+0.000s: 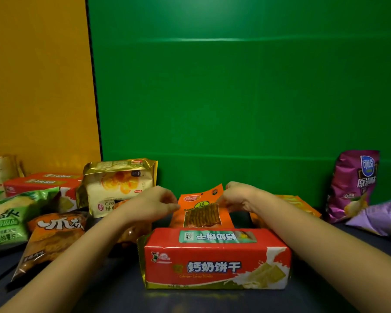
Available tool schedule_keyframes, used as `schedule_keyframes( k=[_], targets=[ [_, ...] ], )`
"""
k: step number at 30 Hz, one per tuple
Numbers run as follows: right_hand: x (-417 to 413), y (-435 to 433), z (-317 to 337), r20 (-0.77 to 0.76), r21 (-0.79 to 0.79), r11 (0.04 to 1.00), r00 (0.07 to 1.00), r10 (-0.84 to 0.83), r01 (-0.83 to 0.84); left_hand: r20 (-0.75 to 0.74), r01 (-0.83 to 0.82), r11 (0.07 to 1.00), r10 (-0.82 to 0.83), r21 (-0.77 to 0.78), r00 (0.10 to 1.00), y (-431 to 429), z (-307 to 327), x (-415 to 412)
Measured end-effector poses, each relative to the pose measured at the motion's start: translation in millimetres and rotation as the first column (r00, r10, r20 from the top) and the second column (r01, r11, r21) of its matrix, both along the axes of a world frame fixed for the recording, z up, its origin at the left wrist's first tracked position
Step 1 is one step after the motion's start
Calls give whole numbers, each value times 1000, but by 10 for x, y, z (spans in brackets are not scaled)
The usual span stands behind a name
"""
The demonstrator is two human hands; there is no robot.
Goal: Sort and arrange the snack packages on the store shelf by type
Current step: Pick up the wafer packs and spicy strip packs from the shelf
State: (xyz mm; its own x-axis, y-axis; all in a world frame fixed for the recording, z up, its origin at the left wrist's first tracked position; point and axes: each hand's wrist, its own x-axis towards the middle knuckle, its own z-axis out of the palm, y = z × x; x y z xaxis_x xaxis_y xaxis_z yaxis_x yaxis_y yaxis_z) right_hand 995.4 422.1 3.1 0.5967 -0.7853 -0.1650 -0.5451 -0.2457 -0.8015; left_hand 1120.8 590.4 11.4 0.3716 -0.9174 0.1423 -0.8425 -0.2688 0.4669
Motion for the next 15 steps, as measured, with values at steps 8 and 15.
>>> schedule_keyframes(
  k=[8, 15],
  targets=[
    [-517, 140, 217, -32, -275, 960, 998, 47, -54, -157, 112, 991, -123, -77, 980, 434, 3, -318],
    [-1620, 313, 126, 239, -413, 908, 970, 39, 66, -238, 82, 990, -107, -112, 965, 597, -275, -270]
  ],
)
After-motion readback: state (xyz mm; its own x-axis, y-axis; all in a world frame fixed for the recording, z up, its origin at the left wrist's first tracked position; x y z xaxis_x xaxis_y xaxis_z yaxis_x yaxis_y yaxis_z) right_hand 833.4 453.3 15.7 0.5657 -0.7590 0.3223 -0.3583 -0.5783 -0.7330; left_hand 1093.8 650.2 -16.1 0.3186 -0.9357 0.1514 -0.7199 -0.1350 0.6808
